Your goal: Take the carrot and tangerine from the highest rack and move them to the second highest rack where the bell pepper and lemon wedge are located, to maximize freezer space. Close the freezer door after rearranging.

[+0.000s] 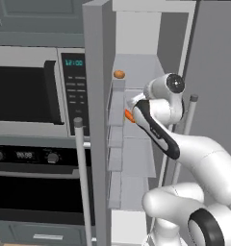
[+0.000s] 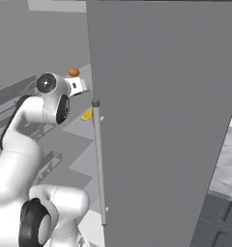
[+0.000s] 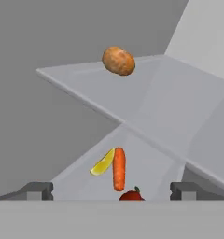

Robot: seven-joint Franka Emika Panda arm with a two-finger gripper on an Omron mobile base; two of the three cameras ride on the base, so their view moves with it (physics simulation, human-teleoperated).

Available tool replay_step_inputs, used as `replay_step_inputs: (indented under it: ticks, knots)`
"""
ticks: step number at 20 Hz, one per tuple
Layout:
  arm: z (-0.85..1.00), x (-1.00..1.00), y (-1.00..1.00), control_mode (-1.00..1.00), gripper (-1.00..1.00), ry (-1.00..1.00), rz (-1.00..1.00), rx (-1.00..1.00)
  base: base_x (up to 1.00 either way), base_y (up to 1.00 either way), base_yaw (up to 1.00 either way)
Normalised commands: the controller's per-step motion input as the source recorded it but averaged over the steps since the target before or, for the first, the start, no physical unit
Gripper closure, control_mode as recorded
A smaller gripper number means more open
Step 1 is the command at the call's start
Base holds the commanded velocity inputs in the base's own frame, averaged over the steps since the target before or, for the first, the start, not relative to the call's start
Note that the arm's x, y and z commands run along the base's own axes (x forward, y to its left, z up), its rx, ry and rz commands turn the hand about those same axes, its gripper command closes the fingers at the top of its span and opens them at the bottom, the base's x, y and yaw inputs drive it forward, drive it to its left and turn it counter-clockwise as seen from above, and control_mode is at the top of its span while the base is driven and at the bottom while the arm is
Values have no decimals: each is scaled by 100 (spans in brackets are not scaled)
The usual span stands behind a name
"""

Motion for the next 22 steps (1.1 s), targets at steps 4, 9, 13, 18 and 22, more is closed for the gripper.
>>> replay_step_inputs:
  ticks: [4,9,13,18,22]
  knots:
    - [53,16,27,-100,-100,16,2,-16,0,0,0]
    - [19,51,15,-100,-100,16,7,-1,0,0,0]
    - [14,55,15,-100,-100,17,11,0,0,0,0]
    - [31,44,20,-100,-100,1,1,0,0,0,0]
    - [15,57,36,-100,-100,4,0,0,0,0,0]
